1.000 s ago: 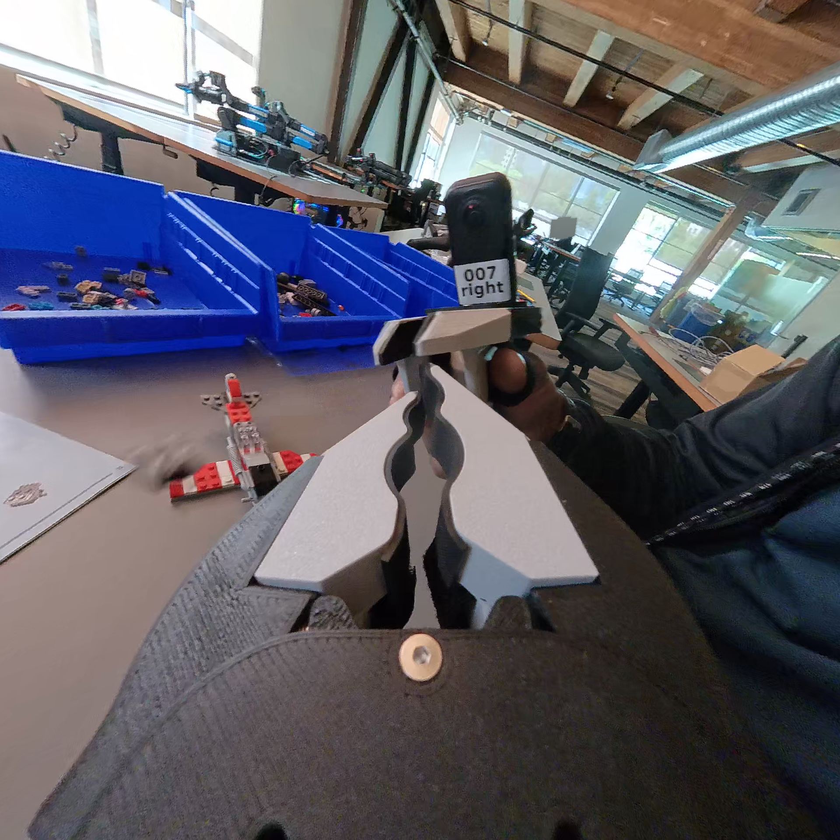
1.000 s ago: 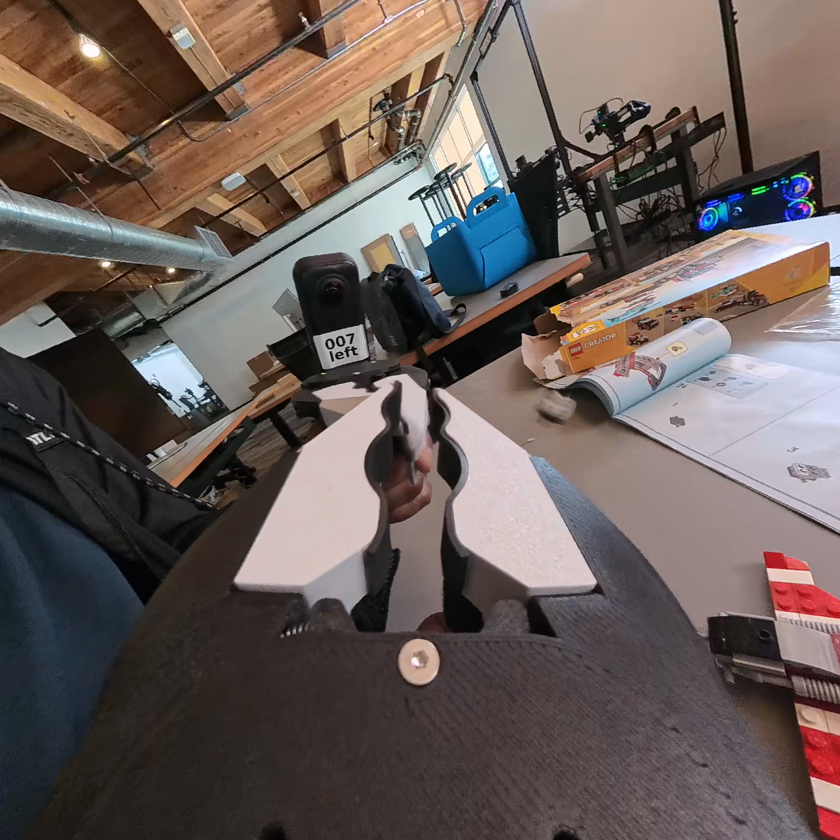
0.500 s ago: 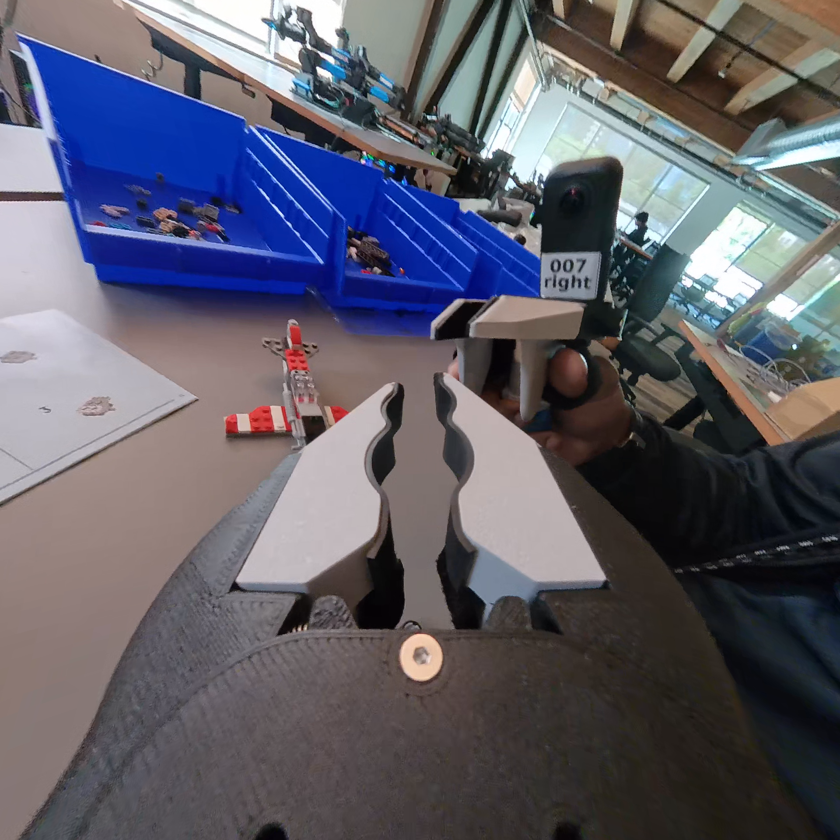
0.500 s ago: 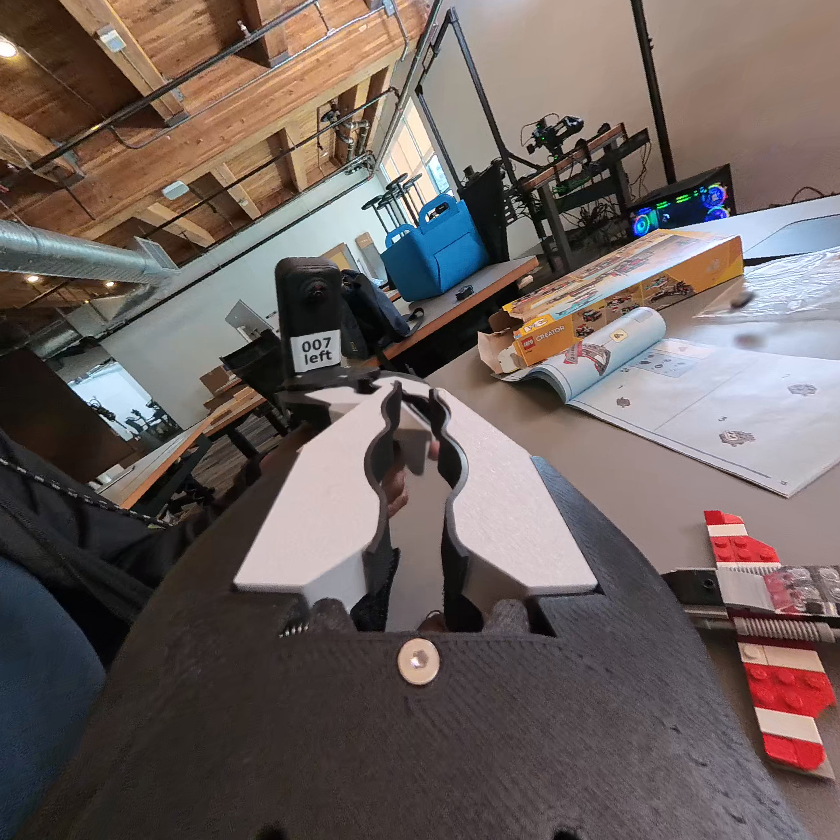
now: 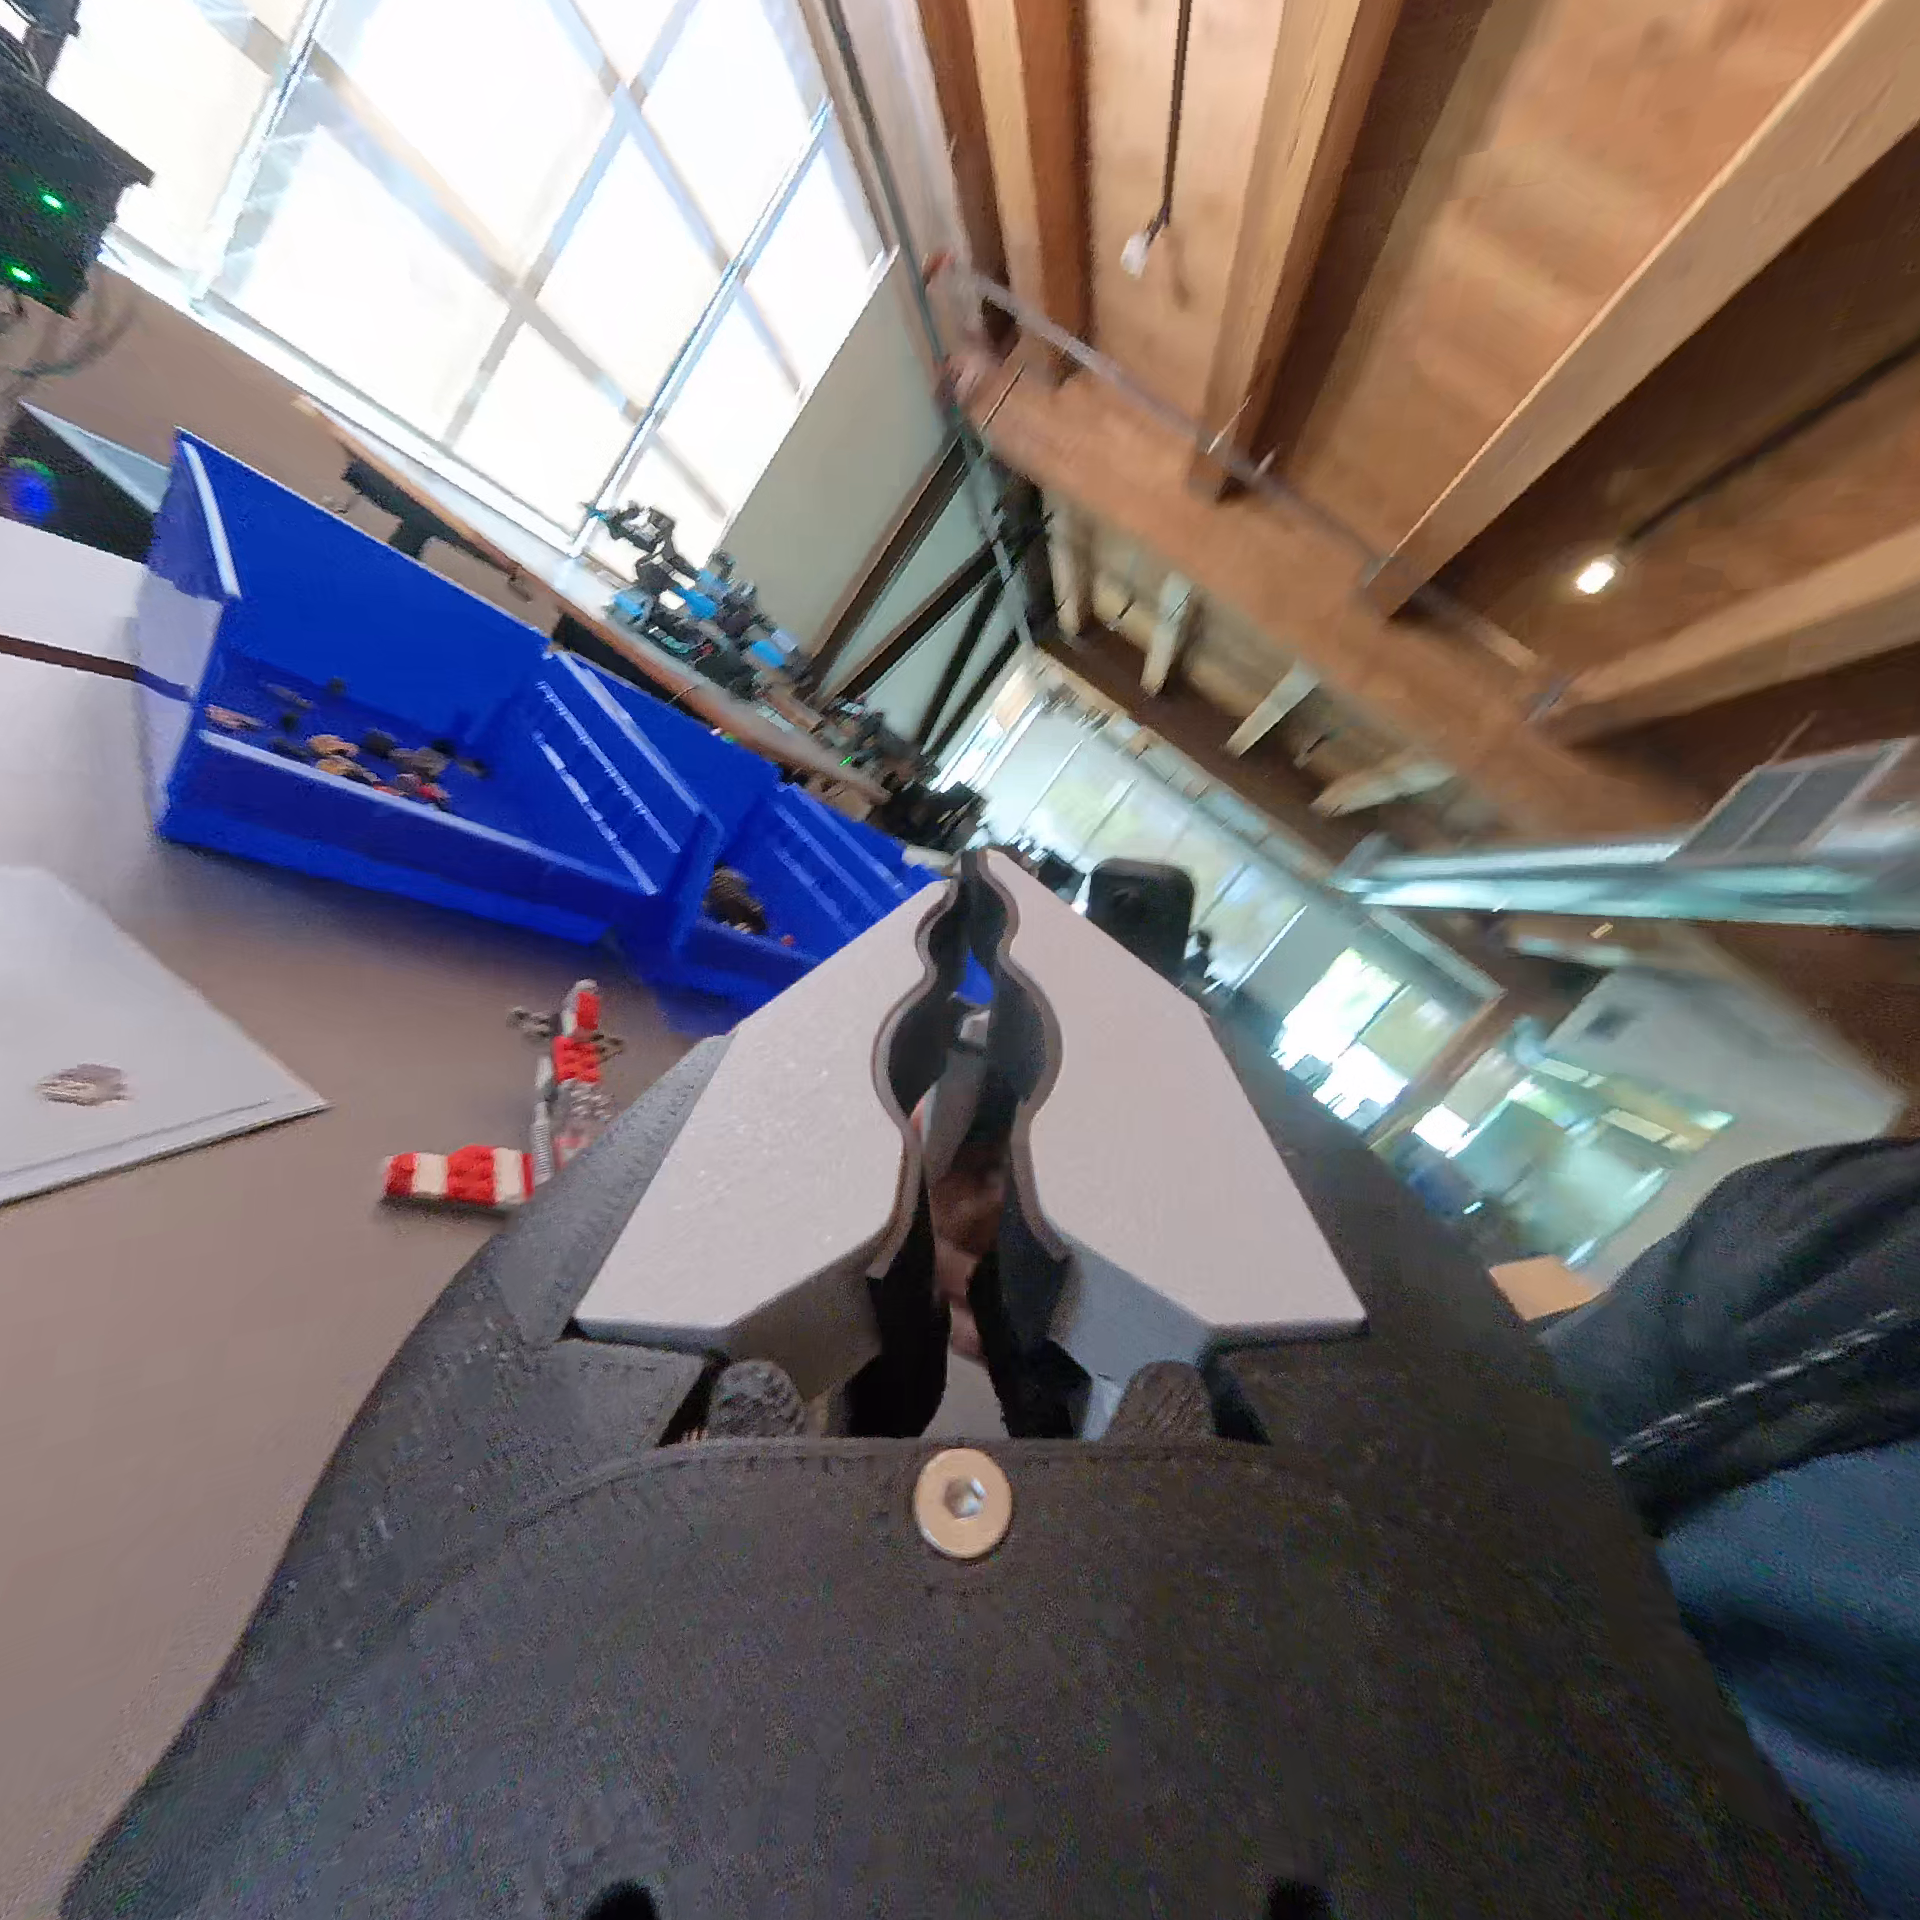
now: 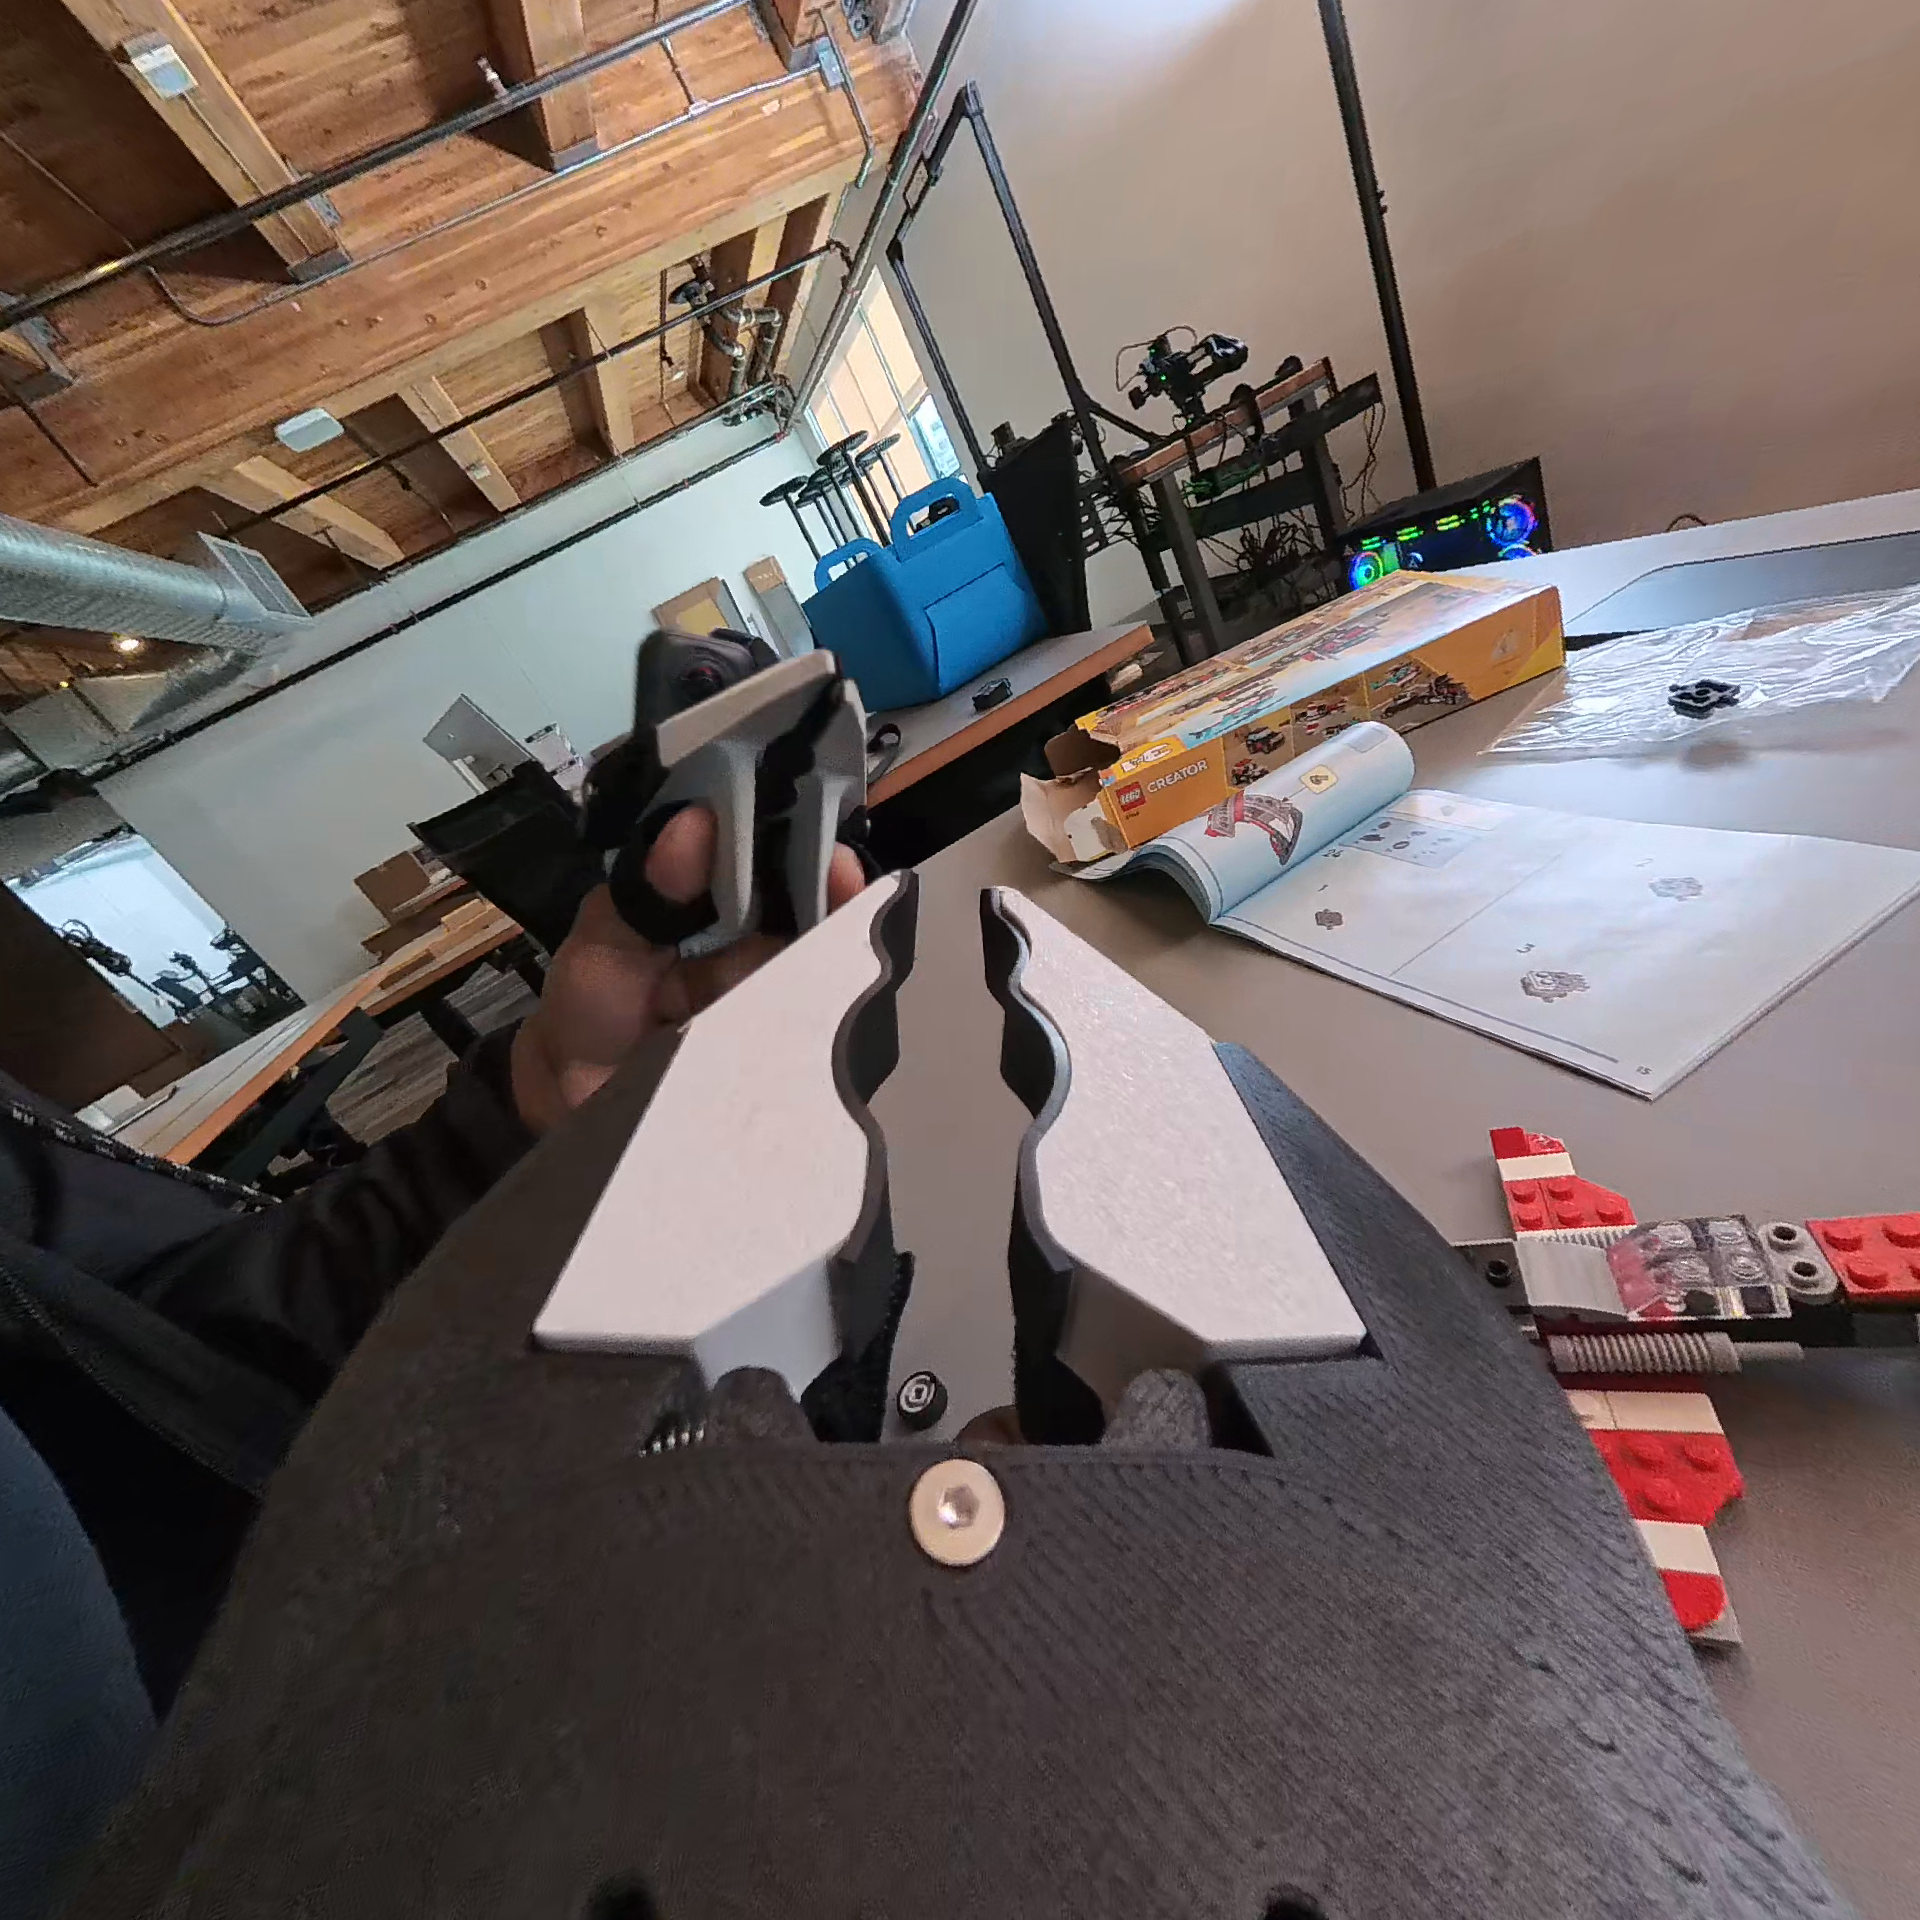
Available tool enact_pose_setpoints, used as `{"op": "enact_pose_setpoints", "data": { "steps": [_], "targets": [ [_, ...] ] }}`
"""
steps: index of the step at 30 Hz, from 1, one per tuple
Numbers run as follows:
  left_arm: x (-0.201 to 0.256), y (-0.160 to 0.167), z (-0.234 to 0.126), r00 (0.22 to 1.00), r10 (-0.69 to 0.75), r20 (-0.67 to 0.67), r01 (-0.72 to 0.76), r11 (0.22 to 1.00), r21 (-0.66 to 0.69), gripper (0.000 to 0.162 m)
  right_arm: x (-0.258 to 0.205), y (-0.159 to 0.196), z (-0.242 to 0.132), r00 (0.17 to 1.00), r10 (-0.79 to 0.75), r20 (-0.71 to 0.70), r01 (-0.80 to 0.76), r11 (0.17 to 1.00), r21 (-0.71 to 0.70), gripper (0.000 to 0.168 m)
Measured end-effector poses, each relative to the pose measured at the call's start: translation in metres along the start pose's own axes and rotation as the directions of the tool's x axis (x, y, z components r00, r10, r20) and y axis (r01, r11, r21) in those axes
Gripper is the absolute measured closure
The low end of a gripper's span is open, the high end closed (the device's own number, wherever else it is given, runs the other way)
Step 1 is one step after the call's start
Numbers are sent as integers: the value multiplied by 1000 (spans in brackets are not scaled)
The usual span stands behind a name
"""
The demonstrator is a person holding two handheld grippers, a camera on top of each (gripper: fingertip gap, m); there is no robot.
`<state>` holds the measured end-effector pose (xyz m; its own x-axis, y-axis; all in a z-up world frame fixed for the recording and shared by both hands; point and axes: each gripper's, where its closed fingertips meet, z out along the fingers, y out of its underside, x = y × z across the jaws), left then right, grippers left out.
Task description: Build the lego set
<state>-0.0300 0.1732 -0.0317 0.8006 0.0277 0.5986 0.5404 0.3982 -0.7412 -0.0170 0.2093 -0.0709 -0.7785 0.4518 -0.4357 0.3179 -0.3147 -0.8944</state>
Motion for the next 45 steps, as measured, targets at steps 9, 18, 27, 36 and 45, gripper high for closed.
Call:
{"op": "enact_pose_setpoints", "data": {
  "steps": [9, 18, 27, 36, 45],
  "targets": [
    [12, -30, -16, 906, -305, -295, 364, 916, 169, 161, 4, 10, 2, 1000, 10, 0, -10, 1000, -21, 156],
    [14, -45, -26, 830, -369, -419, 488, 844, 223, 161, 11, 24, 4, 1000, -4, -20, 3, 999, -46, 155],
    [8, -48, -29, 857, -346, -383, 461, 847, 265, 162, 18, 39, 8, 999, -5, -35, 2, 997, -72, 155],
    [9, -46, -26, 885, -313, -344, 411, 872, 265, 162, 22, 41, 8, 999, 5, -35, -8, 997, -73, 155],
    [7, -29, -11, 961, 260, 95, -269, 957, 111, 161, 18, 40, 6, 1000, -12, -24, 11, 998, -66, 152]
  ]
}}
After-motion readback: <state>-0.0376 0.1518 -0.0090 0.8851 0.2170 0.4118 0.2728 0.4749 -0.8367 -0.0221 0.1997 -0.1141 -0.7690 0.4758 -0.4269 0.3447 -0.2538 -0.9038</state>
